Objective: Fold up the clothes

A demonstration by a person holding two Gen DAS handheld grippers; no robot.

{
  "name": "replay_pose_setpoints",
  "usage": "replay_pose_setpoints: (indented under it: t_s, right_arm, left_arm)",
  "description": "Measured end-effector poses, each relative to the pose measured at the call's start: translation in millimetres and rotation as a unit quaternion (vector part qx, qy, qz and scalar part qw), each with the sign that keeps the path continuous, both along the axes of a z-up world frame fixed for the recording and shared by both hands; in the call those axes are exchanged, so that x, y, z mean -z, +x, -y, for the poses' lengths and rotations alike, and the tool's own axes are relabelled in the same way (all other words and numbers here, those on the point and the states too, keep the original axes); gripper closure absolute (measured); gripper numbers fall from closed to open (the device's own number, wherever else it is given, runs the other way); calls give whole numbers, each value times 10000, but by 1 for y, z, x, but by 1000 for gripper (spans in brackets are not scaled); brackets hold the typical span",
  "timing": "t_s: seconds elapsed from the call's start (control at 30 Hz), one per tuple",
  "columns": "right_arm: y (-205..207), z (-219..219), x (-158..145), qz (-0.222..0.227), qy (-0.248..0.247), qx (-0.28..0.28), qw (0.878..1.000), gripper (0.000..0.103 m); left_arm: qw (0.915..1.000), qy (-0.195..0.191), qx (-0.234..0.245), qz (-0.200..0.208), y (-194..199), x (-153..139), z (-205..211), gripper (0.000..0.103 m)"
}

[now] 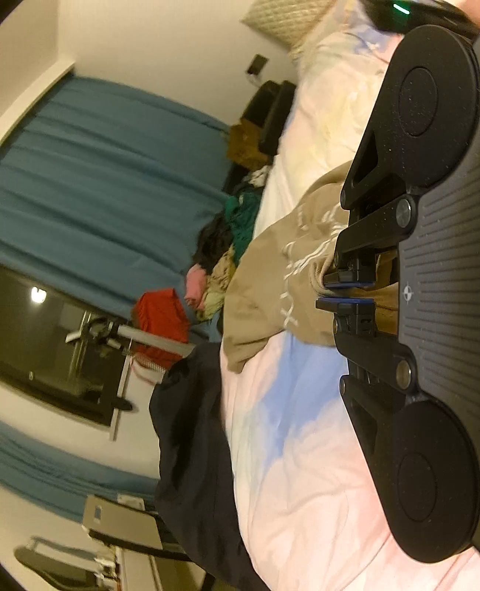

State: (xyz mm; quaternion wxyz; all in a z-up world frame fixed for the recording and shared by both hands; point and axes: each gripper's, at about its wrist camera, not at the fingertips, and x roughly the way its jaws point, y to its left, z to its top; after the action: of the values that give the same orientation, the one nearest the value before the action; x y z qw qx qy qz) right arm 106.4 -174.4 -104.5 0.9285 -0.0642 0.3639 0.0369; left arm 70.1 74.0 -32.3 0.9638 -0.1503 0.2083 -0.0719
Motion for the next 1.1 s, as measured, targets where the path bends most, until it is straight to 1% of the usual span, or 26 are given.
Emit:
replay_pose_setpoints:
  t_s: [0.03, 0.1, 0.17, 0.23, 0.27, 0.3, 0.33, 0.37, 0.4, 0.43, 0.47, 0.53, 0.57, 0.6, 0.67, 0.73, 0.77, 0.8, 0.9, 0.97, 1.0, 1.07, 1.1]
  right_arm:
    - [-1, 0, 0, -41, -57, -44, 10000, 39]
    - [-9, 2, -6, 49, -320, -48, 9995, 39]
    - [-21, 6, -14, 444, -537, 231, 9973, 39]
    - [-31, 19, -30, 1051, -150, 473, 9932, 39]
    - [-32, 22, -38, 1294, 87, 469, 9904, 40]
    - [-33, 24, -45, 1528, 313, 462, 9867, 51]
    - [-32, 24, -49, 1659, 388, 424, 9845, 59]
    - [-32, 24, -53, 1784, 462, 385, 9821, 74]
    - [-29, 23, -54, 1823, 539, 333, 9812, 87]
    - [-27, 22, -53, 1826, 639, 286, 9807, 90]
    - [-23, 21, -51, 1792, 712, 254, 9809, 90]
    - [-19, 19, -48, 1721, 831, 171, 9814, 91]
    - [-17, 18, -48, 1696, 853, 167, 9817, 91]
    - [-18, 19, -49, 1697, 885, 149, 9814, 91]
    - [-19, 18, -52, 1718, 913, 114, 9808, 91]
    - [-19, 16, -55, 1753, 909, 76, 9803, 91]
    - [-19, 15, -56, 1769, 910, 58, 9800, 91]
    - [-15, 16, -56, 1754, 945, 46, 9799, 91]
    - [-8, 18, -54, 1677, 1049, 23, 9802, 91]
    - [-2, 21, -51, 1594, 1122, 28, 9808, 91]
    - [1, 22, -50, 1550, 1164, 36, 9810, 91]
    - [2, 24, -50, 1483, 1300, 53, 9803, 91]
    - [3, 26, -49, 1449, 1368, 62, 9799, 91]
  left_arm:
    - [10000, -65, -65, -14, 0, -1, -5, 97]
    - [9995, -211, -214, -48, 1, -1, -13, 97]
    - [9989, -323, -336, -114, 2, 0, -20, 97]
    - [9982, -413, -364, -252, 7, 3, -25, 97]
    - [9978, -433, -380, -326, 10, 5, -26, 97]
    - [9976, -403, -364, -418, 13, 7, -26, 97]
    - [9974, -377, -356, -498, 16, 10, -25, 96]
    - [9971, -355, -351, -574, 19, 12, -25, 92]
    - [9967, -321, -344, -663, 22, 15, -24, 88]
    - [9963, -271, -331, -742, 24, 17, -22, 88]
    - [9958, -190, -360, -815, 25, 19, -22, 86]
    - [9943, -25, -434, -974, 27, 23, -21, 72]
    - [9928, 46, -464, -1107, 29, 26, -21, 57]
    - [9908, 116, -493, -1251, 30, 28, -22, 47]
    - [9861, 127, -607, -1538, 30, 34, -30, 44]
    - [9834, 186, -730, -1648, 24, 35, -36, 40]
    - [9826, 242, -788, -1666, 20, 34, -38, 34]
    - [9832, 310, -840, -1592, 15, 30, -38, 29]
    - [9852, 522, -993, -1297, -3, 16, -40, 24]
    - [9853, 679, -1227, -972, -15, 5, -41, 22]
    - [9854, 673, -1326, -825, -19, 1, -43, 20]
    - [9851, 618, -1511, -545, -25, -6, -46, 19]
    - [9871, 590, -1400, -505, -25, -7, -44, 19]
